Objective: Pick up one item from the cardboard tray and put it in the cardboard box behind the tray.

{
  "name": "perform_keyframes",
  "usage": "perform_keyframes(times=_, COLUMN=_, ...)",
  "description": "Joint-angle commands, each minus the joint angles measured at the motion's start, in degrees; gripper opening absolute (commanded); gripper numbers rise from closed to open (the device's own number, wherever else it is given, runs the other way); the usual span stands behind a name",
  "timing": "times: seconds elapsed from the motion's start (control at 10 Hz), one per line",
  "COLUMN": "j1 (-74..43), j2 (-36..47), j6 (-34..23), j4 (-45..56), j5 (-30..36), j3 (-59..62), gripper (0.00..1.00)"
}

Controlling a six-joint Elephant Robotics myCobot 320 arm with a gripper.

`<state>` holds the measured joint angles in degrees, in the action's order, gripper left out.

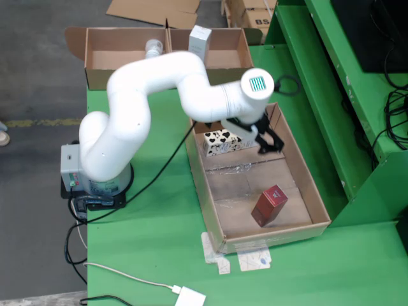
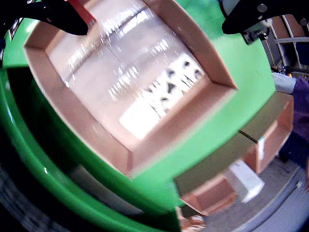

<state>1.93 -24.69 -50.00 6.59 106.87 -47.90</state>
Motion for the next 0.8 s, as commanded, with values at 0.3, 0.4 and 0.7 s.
perform_keyframes(times=0.3, j1=-85.2, j2=-14.7, j6=8.0, j4=-11.8, j5=-4.5, j3=-9.2, gripper=1.0)
perform_keyframes(times=0.4, j1=-85.2, j2=-14.7, j6=8.0, j4=-11.8, j5=-4.5, j3=-9.2, gripper=1.0)
perform_keyframes(times=0.7, j1=-85.2, j2=-14.7, j6=8.0, j4=-11.8, j5=-4.5, j3=-9.2, gripper=1.0)
